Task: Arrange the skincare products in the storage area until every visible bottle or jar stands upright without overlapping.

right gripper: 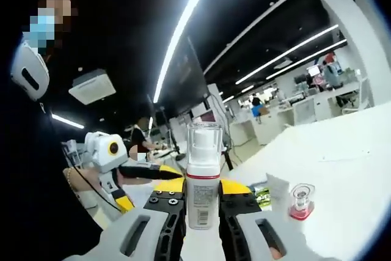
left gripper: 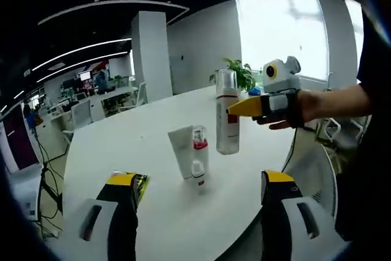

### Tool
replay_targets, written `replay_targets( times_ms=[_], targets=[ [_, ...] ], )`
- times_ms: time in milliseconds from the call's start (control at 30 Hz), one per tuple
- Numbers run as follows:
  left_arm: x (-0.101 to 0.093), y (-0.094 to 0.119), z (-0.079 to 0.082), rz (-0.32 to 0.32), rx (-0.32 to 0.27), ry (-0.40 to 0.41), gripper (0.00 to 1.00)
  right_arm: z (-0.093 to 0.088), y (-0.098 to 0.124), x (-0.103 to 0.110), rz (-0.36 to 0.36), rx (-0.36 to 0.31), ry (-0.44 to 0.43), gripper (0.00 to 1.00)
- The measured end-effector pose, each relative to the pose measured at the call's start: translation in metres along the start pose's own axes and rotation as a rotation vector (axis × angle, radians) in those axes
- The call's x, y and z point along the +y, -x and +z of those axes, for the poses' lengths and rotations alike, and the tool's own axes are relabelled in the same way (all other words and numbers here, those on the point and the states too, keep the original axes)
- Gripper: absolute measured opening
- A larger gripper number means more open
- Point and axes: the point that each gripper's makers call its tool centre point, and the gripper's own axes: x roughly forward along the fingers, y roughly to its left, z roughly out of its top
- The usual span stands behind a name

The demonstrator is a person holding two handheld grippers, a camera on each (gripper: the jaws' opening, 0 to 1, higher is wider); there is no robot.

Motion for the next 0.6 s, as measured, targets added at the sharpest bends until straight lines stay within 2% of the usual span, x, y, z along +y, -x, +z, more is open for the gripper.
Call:
replay_targets(
  times_ms=[167, 433, 600],
  targets=[
    [0.007, 0.001, -0.011, 0.013, 0.031, 0.014, 0.85, -0.005, 0.0, -0.001, 0.017, 0.026, 0.041, 0.09],
    [0.007, 0.004, -0.022, 0.006, 0.058, 0.056, 0.9, -0.033, 0.005, -0.011, 0.042, 0.167, 0.2, 0.09],
    [0.008, 0.006, -0.028, 0.011, 0.067, 0.08, 0.92, -0.05, 0.006, -0.033, -0.016, 0.224, 0.268, 0.09]
  ],
)
